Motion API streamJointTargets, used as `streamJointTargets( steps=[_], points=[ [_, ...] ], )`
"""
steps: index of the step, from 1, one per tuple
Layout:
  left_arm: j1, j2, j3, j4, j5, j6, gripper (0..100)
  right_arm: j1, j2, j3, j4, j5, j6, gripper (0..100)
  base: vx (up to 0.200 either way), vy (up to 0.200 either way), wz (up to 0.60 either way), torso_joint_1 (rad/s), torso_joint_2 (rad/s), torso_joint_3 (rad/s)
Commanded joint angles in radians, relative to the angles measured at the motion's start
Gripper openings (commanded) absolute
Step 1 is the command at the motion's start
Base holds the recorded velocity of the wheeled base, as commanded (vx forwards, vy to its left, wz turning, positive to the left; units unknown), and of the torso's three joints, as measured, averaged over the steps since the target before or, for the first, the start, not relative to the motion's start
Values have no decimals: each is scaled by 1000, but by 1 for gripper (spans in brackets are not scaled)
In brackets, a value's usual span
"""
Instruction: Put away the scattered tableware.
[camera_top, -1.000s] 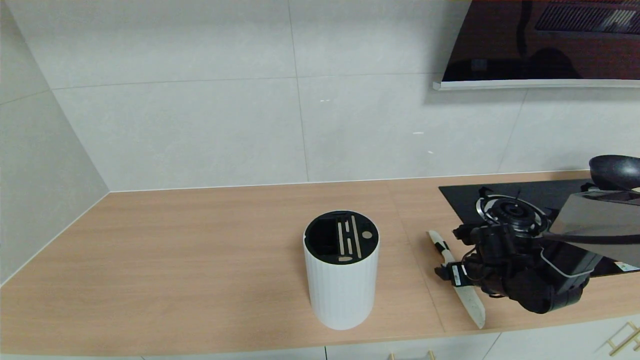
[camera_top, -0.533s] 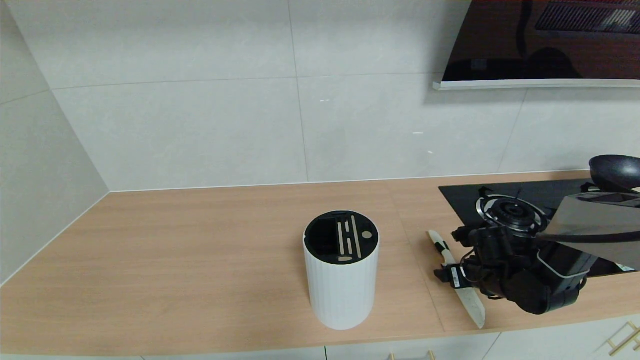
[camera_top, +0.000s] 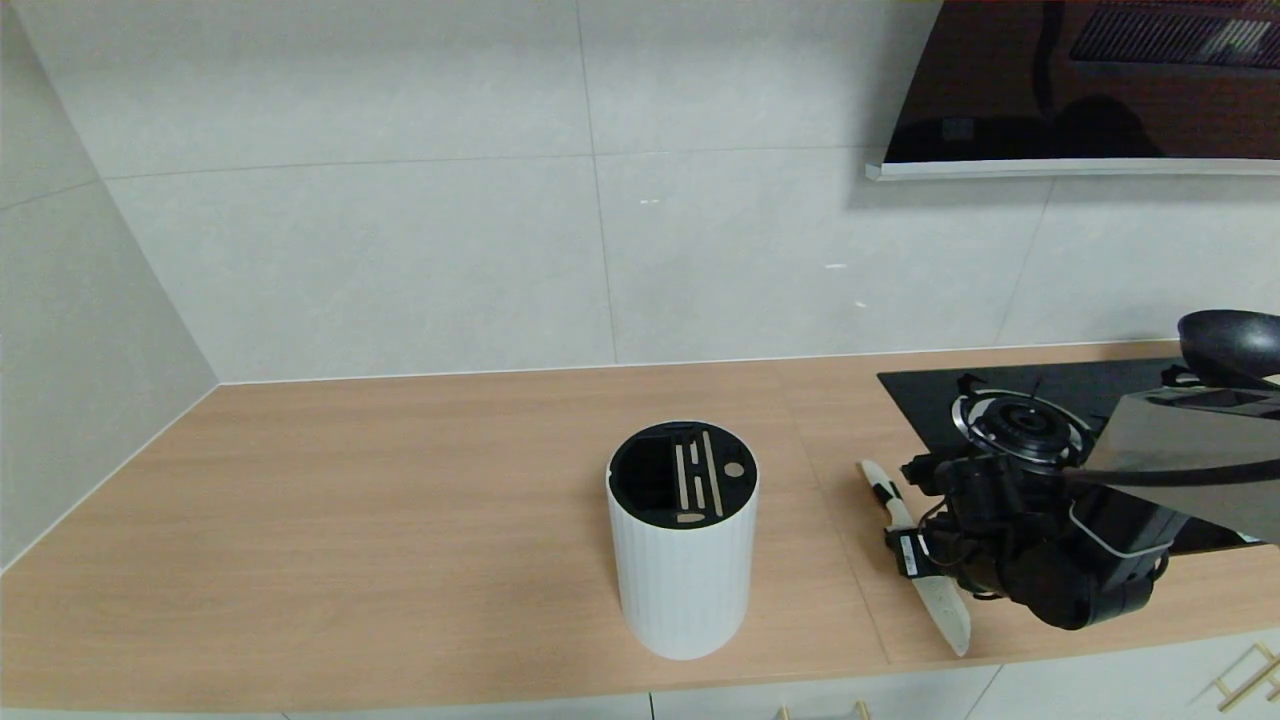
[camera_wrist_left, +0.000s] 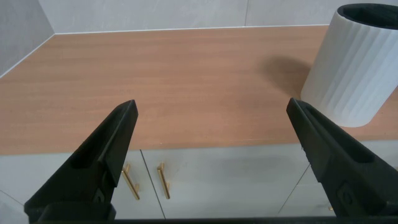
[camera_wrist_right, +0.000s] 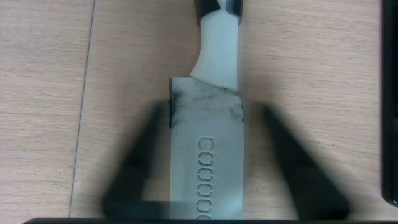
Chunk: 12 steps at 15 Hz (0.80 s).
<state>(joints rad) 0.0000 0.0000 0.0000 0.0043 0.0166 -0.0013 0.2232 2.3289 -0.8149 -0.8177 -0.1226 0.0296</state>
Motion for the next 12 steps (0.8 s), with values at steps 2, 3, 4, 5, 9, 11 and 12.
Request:
streamJointTargets(
  steps=[2, 3, 4, 5, 9, 11, 12],
  points=[
    [0, 0, 0, 0, 0, 0, 100, 1, 6, -7, 3, 0, 0, 0, 0, 0, 0, 0, 0, 0],
    [0, 0, 0, 0, 0, 0, 100, -1, 9, -7, 3, 0, 0, 0, 0, 0, 0, 0, 0, 0],
    [0, 0, 0, 0, 0, 0, 100, -1, 9, -9, 3, 0, 0, 0, 0, 0, 0, 0, 0, 0],
    [0, 0, 0, 0, 0, 0, 100, -1, 9, -7, 3, 0, 0, 0, 0, 0, 0, 0, 0, 0],
    [0, 0, 0, 0, 0, 1, 100, -1, -57, -1, 3, -2, 4, 0, 0, 0, 0, 0, 0, 0],
    [0, 0, 0, 0, 0, 1, 100, -1, -118, 13, 5, -2, 16, 0, 0, 0, 0, 0, 0, 0],
    [0, 0, 0, 0, 0, 0, 100, 4, -181, 29, 9, 0, 27, 0, 0, 0, 0, 0, 0, 0]
  ],
)
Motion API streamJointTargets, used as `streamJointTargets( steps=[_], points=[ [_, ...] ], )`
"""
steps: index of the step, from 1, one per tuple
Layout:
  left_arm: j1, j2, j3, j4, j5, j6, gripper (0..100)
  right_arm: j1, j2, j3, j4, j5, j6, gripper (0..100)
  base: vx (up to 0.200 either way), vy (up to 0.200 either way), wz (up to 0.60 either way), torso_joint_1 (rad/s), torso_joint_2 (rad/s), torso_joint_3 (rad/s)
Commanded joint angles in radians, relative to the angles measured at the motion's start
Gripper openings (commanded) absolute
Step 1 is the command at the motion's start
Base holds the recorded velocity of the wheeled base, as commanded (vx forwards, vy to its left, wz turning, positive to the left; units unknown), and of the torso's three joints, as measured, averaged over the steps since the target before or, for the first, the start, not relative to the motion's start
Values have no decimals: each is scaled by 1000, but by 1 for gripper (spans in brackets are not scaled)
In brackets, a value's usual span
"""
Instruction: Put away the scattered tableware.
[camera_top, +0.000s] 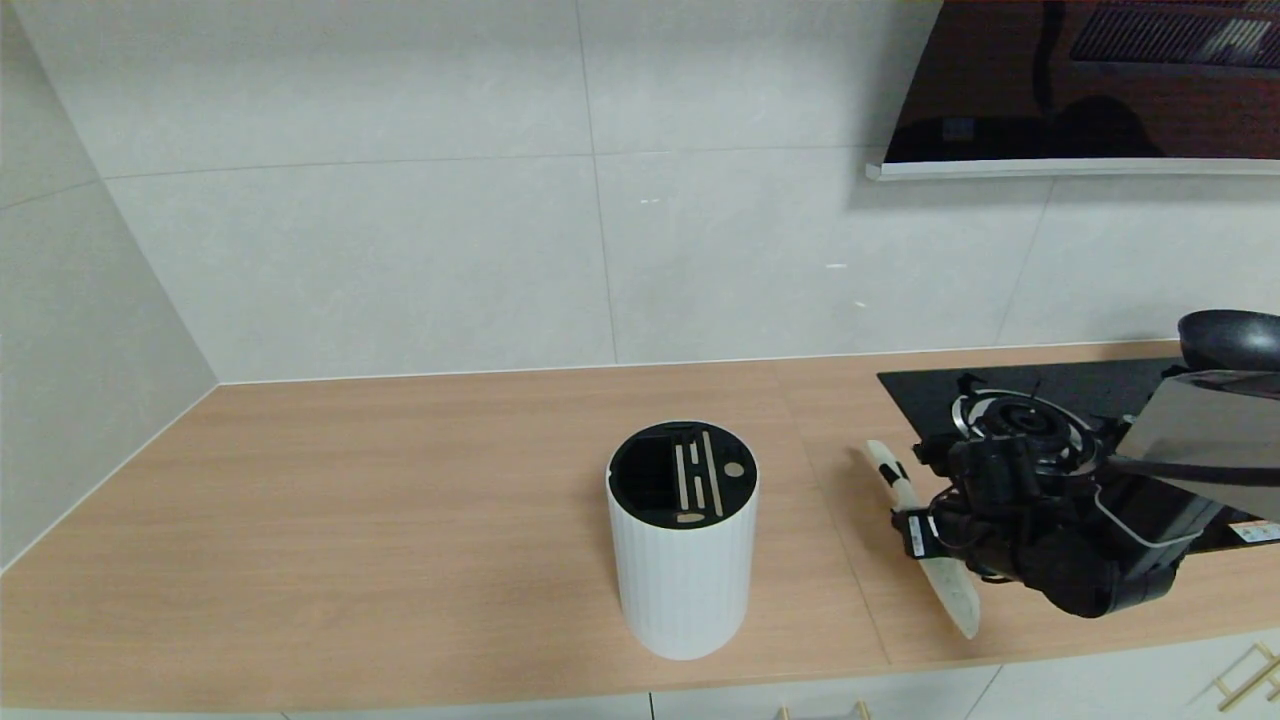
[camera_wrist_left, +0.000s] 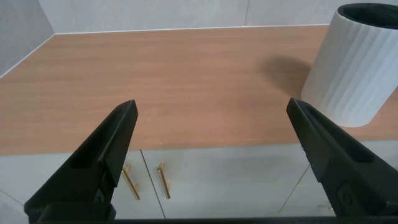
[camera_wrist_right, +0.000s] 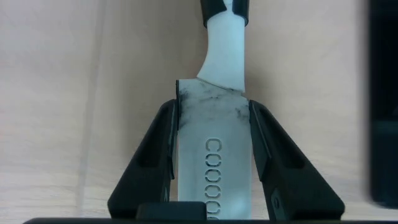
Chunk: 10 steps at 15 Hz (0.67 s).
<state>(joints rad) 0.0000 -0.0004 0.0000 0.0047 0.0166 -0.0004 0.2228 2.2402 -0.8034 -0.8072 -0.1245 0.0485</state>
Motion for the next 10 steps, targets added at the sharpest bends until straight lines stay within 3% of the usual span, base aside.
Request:
streamJointTargets(
  steps=[1, 4, 5, 6, 8, 10],
  points=[
    [0, 0, 0, 0, 0, 5, 100, 12, -169, 43, 2, 2, 10, 0, 0, 0, 0, 0, 0, 0],
    [0, 0, 0, 0, -1, 40, 100, 49, -304, 81, 3, 2, 10, 0, 0, 0, 0, 0, 0, 0],
    [0, 0, 0, 0, -6, 91, 100, 76, -366, 98, -1, 0, 13, 0, 0, 0, 0, 0, 0, 0],
    [0, 0, 0, -3, -30, 112, 100, 96, -415, 107, 0, -7, 13, 0, 0, 0, 0, 0, 0, 0],
    [0, 0, -38, 0, -63, 111, 100, 142, -499, 116, 3, -23, 10, 0, 0, 0, 0, 0, 0, 0],
    [-8, 108, -241, 101, -156, 97, 100, 194, -594, 69, 60, -24, 10, 0, 0, 0, 0, 0, 0, 0]
  ],
)
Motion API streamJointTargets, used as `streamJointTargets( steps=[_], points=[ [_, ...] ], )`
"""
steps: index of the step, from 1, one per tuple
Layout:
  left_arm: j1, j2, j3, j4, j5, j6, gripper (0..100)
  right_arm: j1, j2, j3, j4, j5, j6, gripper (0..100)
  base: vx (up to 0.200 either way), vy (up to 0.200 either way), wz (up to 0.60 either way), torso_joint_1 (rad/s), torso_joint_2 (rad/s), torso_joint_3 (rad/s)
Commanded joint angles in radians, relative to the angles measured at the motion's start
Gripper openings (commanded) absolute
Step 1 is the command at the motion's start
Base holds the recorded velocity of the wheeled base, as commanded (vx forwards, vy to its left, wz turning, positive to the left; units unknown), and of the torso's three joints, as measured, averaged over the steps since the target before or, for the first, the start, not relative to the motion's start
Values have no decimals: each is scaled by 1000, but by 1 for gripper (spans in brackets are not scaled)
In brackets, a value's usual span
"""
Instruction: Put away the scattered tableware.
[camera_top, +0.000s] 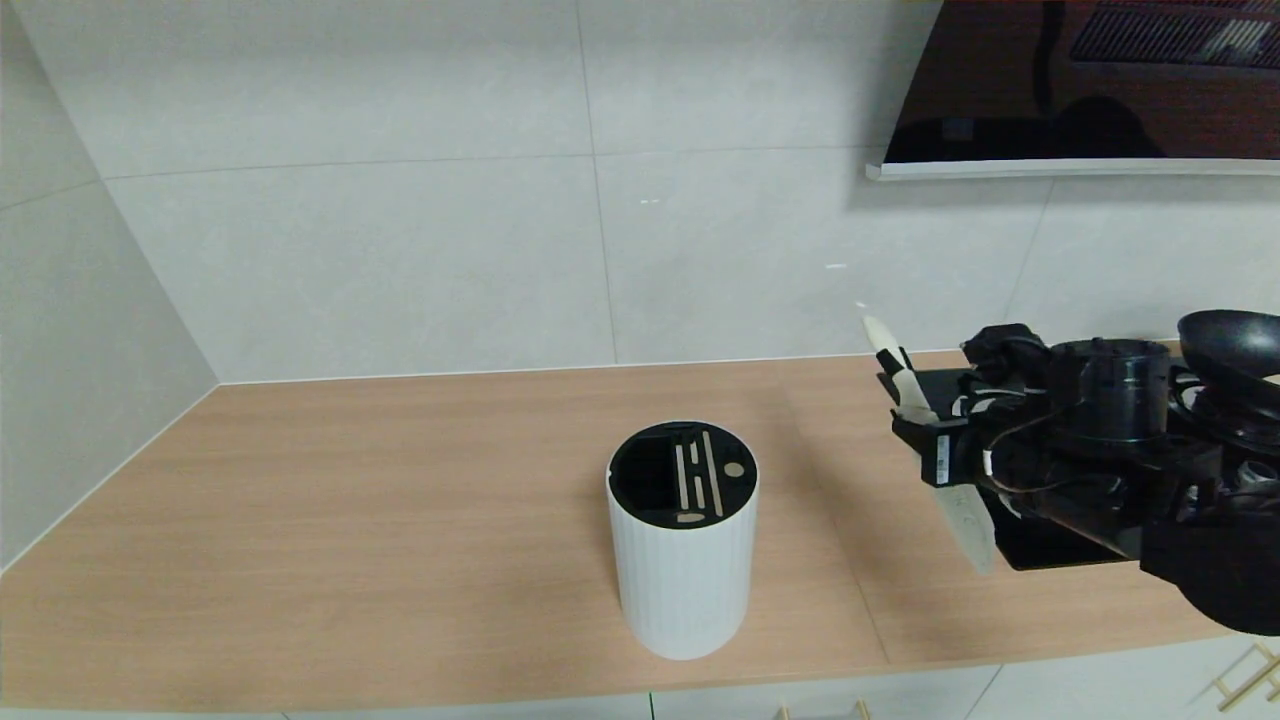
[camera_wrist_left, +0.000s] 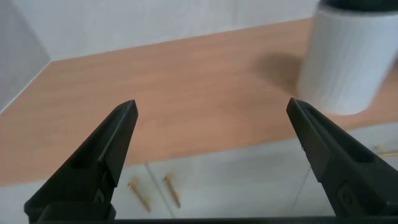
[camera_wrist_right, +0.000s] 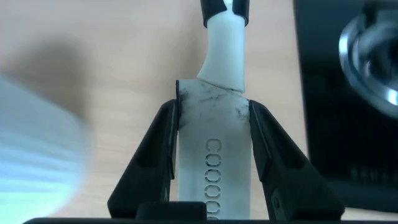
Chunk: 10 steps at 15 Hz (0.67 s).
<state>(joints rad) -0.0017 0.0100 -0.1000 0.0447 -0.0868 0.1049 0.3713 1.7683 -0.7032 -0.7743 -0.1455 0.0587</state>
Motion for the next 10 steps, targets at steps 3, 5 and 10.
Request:
streamJointTargets(
  steps=[3, 5, 10],
  points=[
    [-12, 510, -406, 112, -254, -10, 100, 100, -132, -167, 118, -2, 0, 0, 0, 0, 0, 0, 0, 0],
    [-55, 769, -587, 107, -358, -27, 100, 146, -115, -246, 122, -2, 0, 0, 0, 0, 0, 0, 0, 0],
    [-307, 1236, -711, -198, -380, -220, 100, 290, -92, -298, 155, -6, 0, 0, 0, 0, 0, 0, 0, 0]
  ],
)
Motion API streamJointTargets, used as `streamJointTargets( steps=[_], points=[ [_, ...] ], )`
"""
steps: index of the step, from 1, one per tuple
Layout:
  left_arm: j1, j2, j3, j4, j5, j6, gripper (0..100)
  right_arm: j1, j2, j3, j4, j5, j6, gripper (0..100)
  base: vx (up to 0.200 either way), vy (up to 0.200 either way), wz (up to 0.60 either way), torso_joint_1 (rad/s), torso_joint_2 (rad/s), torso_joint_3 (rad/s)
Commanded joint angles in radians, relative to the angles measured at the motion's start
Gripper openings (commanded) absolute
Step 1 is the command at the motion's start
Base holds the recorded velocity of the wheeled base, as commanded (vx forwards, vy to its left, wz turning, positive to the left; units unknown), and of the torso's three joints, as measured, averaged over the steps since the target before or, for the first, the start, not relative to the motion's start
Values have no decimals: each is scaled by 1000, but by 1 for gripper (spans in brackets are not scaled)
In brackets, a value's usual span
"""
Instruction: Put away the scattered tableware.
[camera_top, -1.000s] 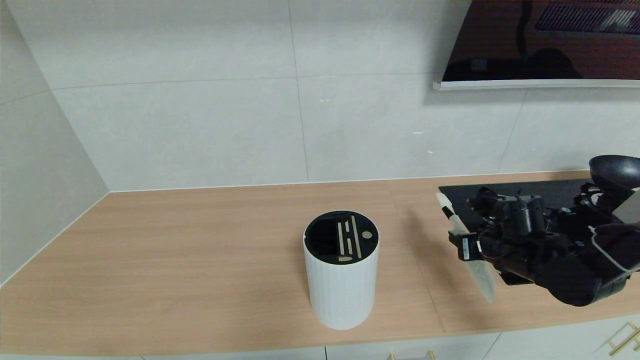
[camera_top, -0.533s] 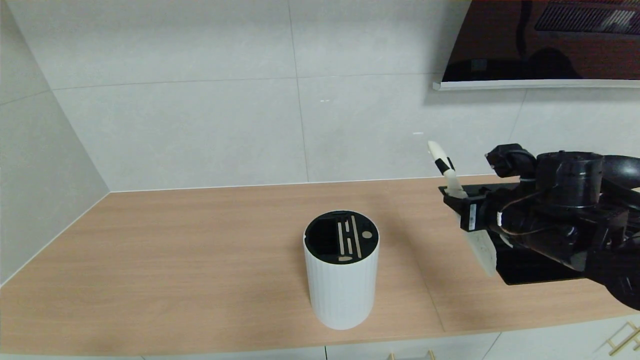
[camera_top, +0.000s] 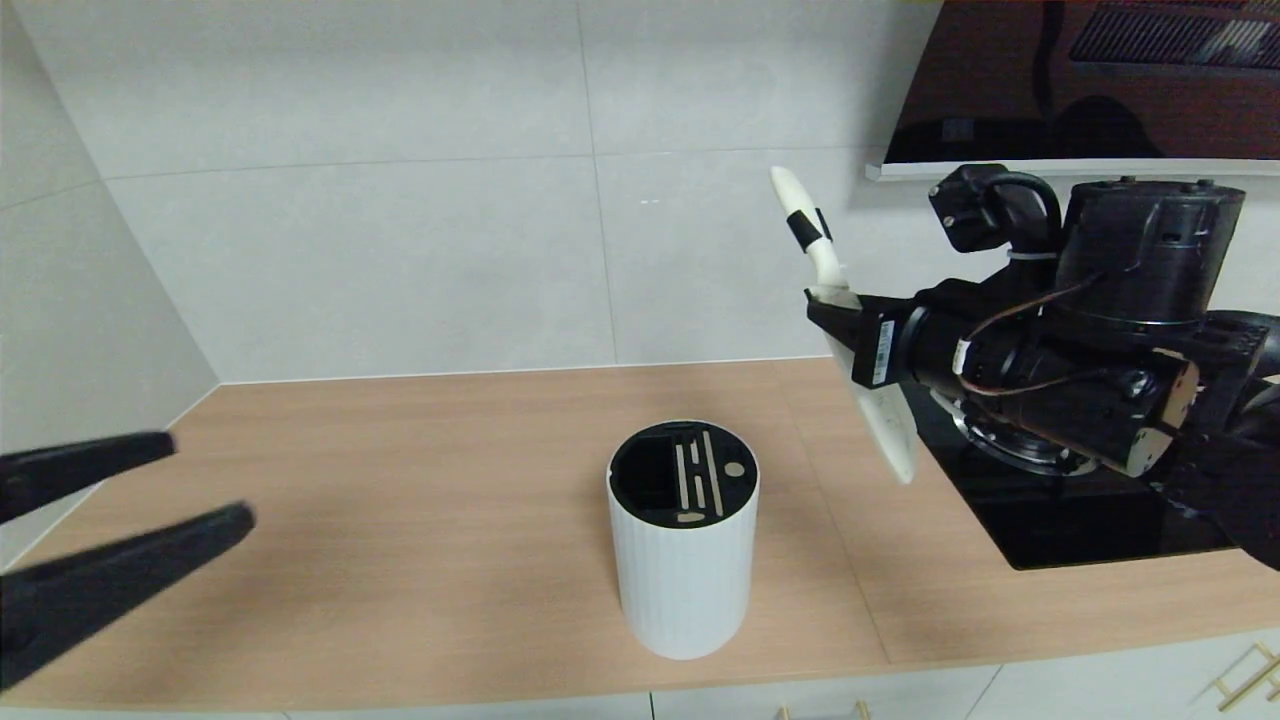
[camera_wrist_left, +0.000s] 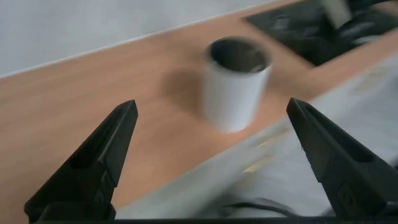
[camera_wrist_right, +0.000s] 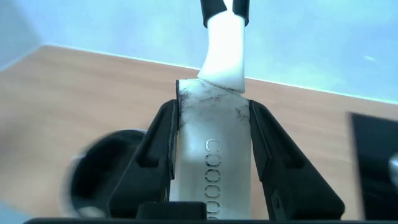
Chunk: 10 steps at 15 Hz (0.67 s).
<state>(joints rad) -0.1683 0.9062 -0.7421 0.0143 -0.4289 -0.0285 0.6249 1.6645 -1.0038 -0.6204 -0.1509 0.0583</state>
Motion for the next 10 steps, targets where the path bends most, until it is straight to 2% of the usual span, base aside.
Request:
streamJointTargets(
  steps=[1, 2, 3, 4, 5, 6, 7, 10],
  points=[
    [-166, 399, 4, -336, -36, -128, 100, 53, 15, 16, -4, -4, 0, 0, 0, 0, 0, 0, 0, 0],
    [-183, 447, 32, -445, -36, -177, 100, 61, 20, 11, -4, -3, 0, 0, 0, 0, 0, 0, 0, 0],
    [-232, 537, 30, -586, -17, -283, 100, 91, 26, 10, -7, -7, 3, 0, 0, 0, 0, 0, 0, 0],
    [-258, 577, 27, -652, 6, -353, 100, 116, 26, 13, -9, -15, 3, 0, 0, 0, 0, 0, 0, 0],
    [-323, 635, 29, -758, 62, -481, 100, 148, 23, 31, -9, -41, 8, 0, 0, 0, 0, 0, 0, 0],
    [-344, 649, 29, -789, 82, -518, 100, 159, 20, 33, -9, -53, 11, 0, 0, 0, 0, 0, 0, 0],
    [-381, 669, 27, -840, 116, -579, 100, 193, 15, 31, -9, -75, 12, 0, 0, 0, 0, 0, 0, 0],
    [-428, 660, 23, -858, 114, -688, 100, 254, 9, 36, -13, -113, 12, 0, 0, 0, 0, 0, 0, 0]
  ],
)
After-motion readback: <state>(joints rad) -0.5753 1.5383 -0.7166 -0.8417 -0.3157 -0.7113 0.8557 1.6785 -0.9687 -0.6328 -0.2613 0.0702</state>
